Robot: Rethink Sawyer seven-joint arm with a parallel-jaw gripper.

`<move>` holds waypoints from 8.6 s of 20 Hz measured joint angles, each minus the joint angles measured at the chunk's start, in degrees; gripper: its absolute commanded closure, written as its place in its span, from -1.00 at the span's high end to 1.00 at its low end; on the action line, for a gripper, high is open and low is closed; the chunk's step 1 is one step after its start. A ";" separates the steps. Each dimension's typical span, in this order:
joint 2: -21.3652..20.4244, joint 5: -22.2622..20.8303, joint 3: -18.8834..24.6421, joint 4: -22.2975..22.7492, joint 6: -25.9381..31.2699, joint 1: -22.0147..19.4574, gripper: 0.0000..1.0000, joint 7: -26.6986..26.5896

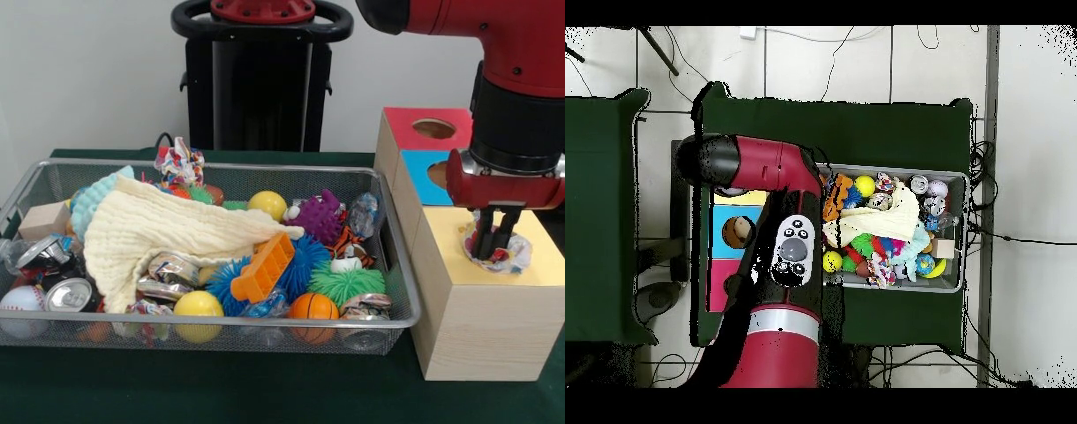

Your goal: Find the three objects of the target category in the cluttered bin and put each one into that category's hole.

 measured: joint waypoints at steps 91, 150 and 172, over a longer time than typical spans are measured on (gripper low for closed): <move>0.84 -0.08 1.08 7.74 -10.16 1.39 -1.00 0.00; -16.36 -0.91 6.01 4.51 8.07 -14.90 1.00 0.00; -19.31 -6.60 11.92 14.49 4.22 -28.85 1.00 0.00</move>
